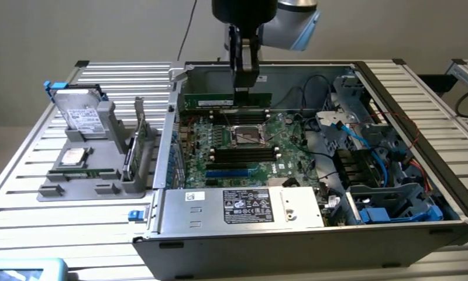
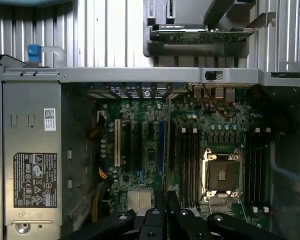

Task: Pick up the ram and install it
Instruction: 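Pick up the ram and move it above insertion slot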

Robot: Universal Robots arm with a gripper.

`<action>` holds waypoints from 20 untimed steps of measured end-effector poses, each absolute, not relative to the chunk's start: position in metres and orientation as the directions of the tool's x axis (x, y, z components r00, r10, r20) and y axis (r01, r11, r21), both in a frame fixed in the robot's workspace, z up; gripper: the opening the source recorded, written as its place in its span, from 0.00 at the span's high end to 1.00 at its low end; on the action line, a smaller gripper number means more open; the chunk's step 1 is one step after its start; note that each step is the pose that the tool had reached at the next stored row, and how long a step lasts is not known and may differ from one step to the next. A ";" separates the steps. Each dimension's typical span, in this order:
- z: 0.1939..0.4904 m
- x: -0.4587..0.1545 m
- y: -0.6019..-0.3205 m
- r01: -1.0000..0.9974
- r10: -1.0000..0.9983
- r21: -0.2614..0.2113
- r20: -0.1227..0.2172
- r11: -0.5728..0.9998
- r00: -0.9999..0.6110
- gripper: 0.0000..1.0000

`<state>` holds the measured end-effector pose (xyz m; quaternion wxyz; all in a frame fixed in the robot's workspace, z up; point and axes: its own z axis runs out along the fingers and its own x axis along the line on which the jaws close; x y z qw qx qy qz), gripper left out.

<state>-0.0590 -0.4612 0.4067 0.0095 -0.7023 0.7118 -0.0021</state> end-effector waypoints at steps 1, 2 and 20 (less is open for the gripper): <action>0.405 -0.055 -0.459 -1.000 -1.000 -0.016 -0.011 0.014 -0.014 0.87; 0.404 -0.052 -0.456 -1.000 -1.000 -0.017 -0.011 0.014 -0.014 0.87; 0.390 -0.018 -0.418 -0.999 -1.000 -0.030 -0.019 0.014 -0.013 0.87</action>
